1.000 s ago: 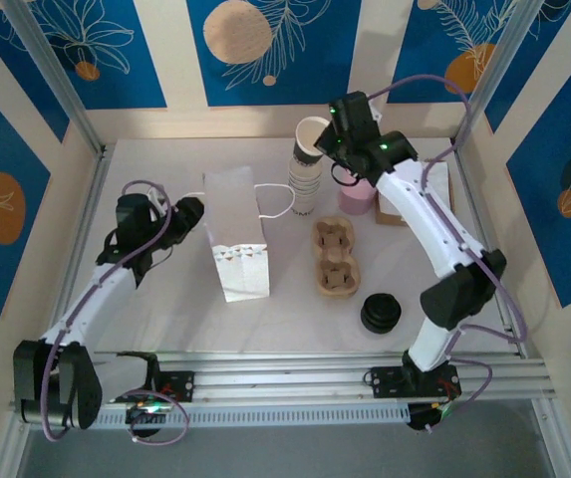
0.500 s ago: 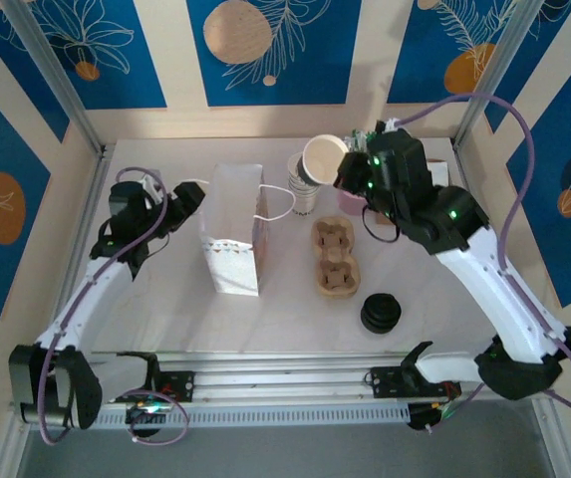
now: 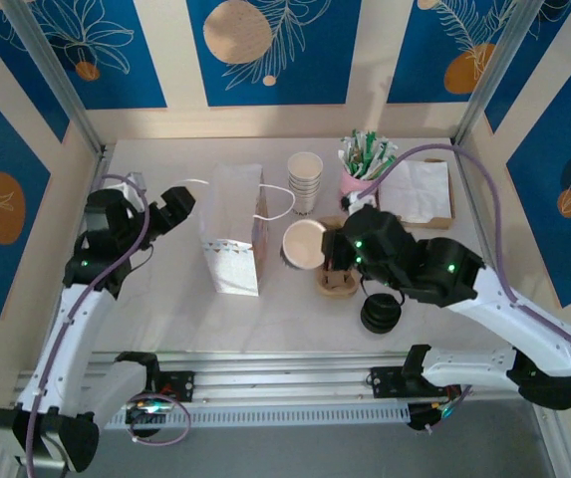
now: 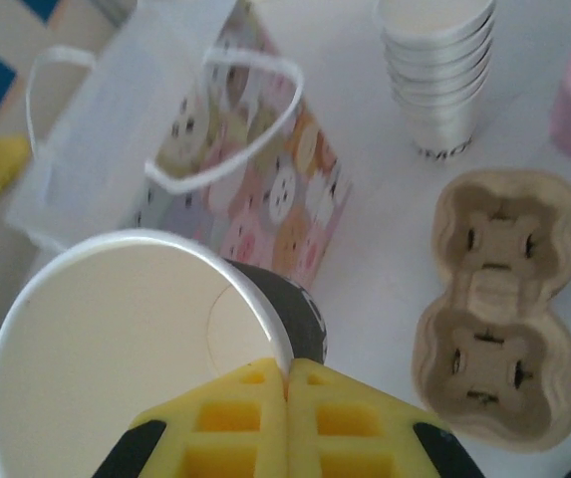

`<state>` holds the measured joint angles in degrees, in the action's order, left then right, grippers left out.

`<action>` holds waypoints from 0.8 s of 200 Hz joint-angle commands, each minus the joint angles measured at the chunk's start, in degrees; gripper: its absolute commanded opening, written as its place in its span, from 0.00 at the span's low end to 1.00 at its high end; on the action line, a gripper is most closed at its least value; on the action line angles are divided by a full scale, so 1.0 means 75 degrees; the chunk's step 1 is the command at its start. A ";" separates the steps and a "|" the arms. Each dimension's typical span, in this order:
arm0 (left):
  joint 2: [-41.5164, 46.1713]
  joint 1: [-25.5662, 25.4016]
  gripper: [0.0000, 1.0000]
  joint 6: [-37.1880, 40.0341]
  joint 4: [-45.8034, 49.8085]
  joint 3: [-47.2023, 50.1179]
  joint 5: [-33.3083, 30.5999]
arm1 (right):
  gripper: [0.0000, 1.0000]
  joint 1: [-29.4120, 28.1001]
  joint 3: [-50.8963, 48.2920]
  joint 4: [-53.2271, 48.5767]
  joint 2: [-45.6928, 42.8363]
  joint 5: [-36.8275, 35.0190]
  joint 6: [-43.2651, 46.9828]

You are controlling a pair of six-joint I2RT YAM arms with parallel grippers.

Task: Pack the takeout coffee

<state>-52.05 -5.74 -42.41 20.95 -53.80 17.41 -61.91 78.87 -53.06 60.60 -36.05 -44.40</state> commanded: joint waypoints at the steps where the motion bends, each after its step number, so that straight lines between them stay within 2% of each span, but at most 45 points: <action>1: 0.0508 0.0053 0.95 0.0281 0.1168 -0.0144 -0.0413 | 0.00 -0.0739 -0.0397 0.0540 0.0012 -0.0080 0.0223; 20: 0.1002 0.0050 0.95 0.0196 0.1641 0.0135 -0.0458 | 0.00 -0.1190 -0.0716 0.0858 0.0254 -0.0011 0.0351; 47: 0.1781 0.0053 0.92 -0.0068 0.2228 0.0673 -0.0802 | 0.00 -0.1249 -0.1311 0.1780 0.0637 0.0325 0.0070; 74: 0.2446 0.0050 0.88 -0.0260 0.2657 0.1169 -0.0833 | 0.00 -0.1259 -0.1794 0.2656 0.1033 0.0291 -0.0170; 103: 0.2978 0.0050 0.78 -0.0327 0.3001 0.1715 -0.0838 | 0.00 -0.1249 -0.1987 0.3182 0.1533 -0.0052 -0.0395; 132: 0.2961 0.0050 0.73 -0.0431 0.2582 0.2332 -0.0212 | 0.00 -0.0941 -0.1974 0.3432 0.1991 0.0002 -0.0691; 160: 0.2815 0.0038 0.73 -0.0815 0.2056 0.2916 0.0068 | 0.00 -0.0404 -0.1891 0.3292 0.2286 -0.0193 -0.1100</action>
<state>-30.52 -5.74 -45.65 39.99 -35.03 14.57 -67.96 64.29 -29.89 76.55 -34.72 -48.58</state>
